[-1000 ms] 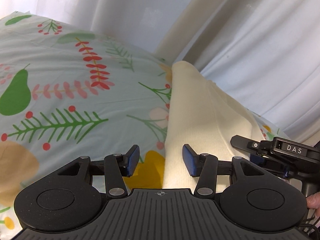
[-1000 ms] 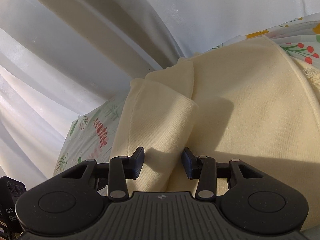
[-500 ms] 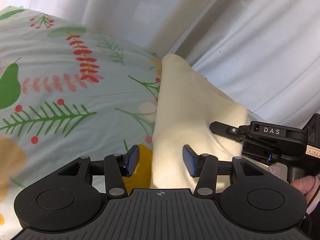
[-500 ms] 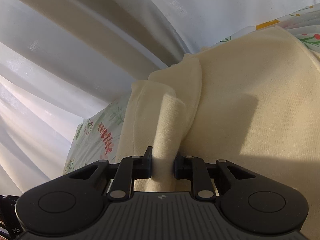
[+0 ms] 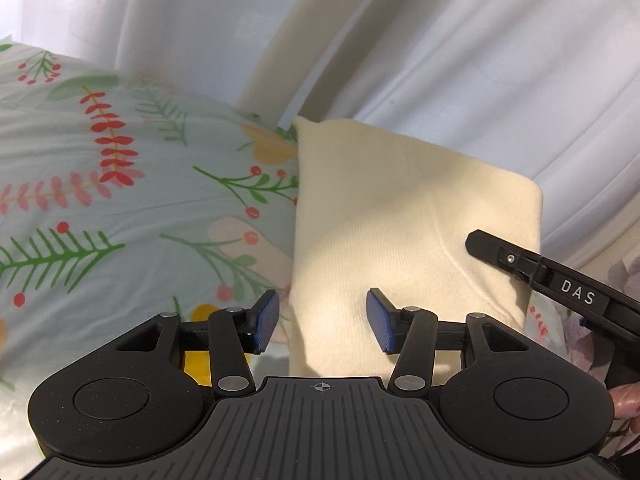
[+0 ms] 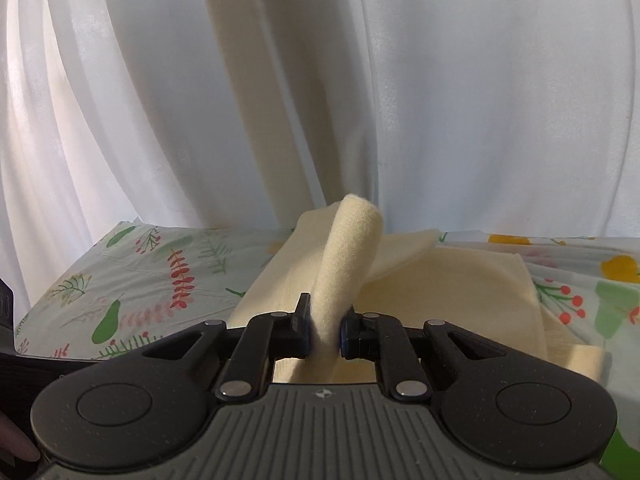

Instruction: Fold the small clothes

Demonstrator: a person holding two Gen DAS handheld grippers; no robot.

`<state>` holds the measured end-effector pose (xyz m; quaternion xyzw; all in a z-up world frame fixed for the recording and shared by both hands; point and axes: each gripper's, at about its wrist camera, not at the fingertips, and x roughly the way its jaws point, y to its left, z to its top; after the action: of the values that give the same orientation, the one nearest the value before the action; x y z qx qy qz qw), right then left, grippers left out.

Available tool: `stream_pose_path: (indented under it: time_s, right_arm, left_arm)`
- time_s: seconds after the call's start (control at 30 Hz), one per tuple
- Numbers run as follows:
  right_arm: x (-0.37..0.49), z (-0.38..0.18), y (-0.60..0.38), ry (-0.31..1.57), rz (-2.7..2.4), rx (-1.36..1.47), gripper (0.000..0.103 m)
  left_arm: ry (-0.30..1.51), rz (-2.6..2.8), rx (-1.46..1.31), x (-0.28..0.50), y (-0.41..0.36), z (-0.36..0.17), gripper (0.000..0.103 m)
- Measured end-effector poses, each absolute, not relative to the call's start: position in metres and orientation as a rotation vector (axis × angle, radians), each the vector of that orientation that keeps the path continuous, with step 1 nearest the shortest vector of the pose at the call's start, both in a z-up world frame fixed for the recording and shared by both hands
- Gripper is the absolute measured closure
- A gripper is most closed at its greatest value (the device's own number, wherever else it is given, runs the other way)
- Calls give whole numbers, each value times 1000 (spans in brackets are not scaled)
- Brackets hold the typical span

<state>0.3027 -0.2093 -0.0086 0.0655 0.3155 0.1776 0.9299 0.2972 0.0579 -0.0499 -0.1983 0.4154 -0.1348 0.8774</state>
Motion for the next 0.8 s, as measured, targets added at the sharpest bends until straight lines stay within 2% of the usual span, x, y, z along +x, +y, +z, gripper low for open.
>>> stream_pose_path:
  time_s: [0.1, 0.23, 0.4, 0.47, 0.5, 0.53, 0.57, 0.6, 0.8]
  right_arm:
    - [304, -18, -223, 677, 283, 56, 91]
    - [311, -47, -244, 774, 244, 61, 89]
    - [315, -64, -271, 822, 274, 248, 72]
    - [319, -67, -280, 836, 296, 355, 68]
    - [320, -69, -281, 838, 300, 379, 68]
    - [321, -70, -278, 835, 296, 374, 73]
    - [320, -70, -274, 823, 286, 341, 86]
    - [319, -68, -264, 806, 263, 283, 90]
    - [289, -36, -233, 579, 158, 12, 92]
  left_arm:
    - [921, -313, -373, 301, 34, -60, 49]
    - [917, -305, -288, 297, 14, -67, 43]
    - [937, -309, -325, 299, 18, -71, 40]
    - [940, -309, -328, 300, 18, -71, 39]
    - [939, -310, -324, 300, 18, -71, 38]
    - [939, -312, -318, 300, 16, -71, 37]
    - [938, -311, -314, 299, 16, -71, 37]
    - [937, -307, -311, 299, 15, -70, 38]
    - [880, -303, -294, 290, 13, -47, 40]
